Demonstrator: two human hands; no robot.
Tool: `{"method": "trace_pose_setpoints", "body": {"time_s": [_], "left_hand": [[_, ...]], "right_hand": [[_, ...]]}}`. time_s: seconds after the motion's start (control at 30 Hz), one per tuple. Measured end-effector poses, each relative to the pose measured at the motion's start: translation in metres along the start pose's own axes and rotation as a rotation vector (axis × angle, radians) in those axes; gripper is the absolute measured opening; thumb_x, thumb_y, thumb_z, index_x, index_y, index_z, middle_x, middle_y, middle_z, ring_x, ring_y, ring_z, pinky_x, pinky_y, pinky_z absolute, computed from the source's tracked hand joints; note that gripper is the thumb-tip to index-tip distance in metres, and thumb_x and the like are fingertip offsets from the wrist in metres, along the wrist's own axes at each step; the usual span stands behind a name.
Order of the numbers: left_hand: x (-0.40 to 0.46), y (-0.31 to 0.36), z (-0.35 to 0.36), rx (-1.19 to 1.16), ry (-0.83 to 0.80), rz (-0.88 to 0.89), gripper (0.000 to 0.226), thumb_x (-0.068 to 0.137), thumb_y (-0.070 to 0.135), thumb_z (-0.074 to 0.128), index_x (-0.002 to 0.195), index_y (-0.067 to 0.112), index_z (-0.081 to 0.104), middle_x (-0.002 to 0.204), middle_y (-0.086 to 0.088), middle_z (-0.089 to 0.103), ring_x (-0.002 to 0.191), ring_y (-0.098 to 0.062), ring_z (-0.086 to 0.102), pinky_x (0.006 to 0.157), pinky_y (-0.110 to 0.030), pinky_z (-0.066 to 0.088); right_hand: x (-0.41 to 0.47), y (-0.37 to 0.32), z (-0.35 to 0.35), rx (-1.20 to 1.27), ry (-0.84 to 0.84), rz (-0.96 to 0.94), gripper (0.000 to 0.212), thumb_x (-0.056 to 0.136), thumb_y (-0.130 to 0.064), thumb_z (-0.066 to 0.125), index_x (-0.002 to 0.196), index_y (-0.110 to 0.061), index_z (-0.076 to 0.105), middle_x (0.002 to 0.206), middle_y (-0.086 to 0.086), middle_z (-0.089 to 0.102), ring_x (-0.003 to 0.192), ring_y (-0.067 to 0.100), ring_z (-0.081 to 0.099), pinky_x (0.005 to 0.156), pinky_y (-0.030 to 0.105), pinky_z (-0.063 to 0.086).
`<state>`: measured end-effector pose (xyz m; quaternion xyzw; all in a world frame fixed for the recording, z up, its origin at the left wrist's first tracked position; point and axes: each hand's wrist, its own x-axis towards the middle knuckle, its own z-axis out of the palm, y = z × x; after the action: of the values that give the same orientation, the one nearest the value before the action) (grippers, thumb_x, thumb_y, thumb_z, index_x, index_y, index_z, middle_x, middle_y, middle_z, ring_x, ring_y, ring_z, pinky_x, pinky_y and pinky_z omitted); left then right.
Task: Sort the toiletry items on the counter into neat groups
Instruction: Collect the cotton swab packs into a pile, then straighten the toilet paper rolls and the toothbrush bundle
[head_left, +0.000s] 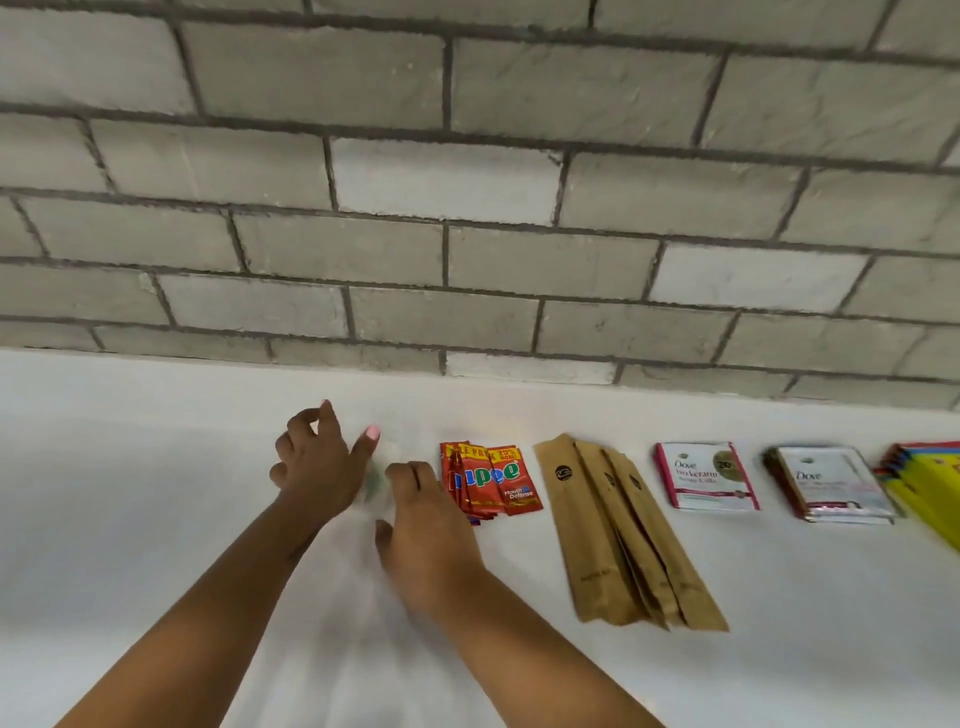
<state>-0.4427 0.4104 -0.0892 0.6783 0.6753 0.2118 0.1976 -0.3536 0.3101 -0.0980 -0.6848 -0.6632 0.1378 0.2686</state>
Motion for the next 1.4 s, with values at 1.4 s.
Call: {"method": "trace_pose_setpoints", "body": {"time_s": [1.4], "left_hand": [[-0.429, 0.536, 0.304, -0.01, -0.453, 0.903, 0.066, 0.085, 0.033, 0.06, 0.143, 0.029, 0.028, 0.154, -0.002, 0.003, 0.141, -0.025, 0.015, 0.109, -0.032, 0.033]], "right_hand": [[-0.398, 0.516, -0.485, -0.147, 0.402, 0.913, 0.073, 0.065, -0.04, 0.078, 0.129, -0.027, 0.045, 0.149, 0.008, 0.021, 0.136, 0.033, 0.025, 0.109, 0.039, 0.03]]}}
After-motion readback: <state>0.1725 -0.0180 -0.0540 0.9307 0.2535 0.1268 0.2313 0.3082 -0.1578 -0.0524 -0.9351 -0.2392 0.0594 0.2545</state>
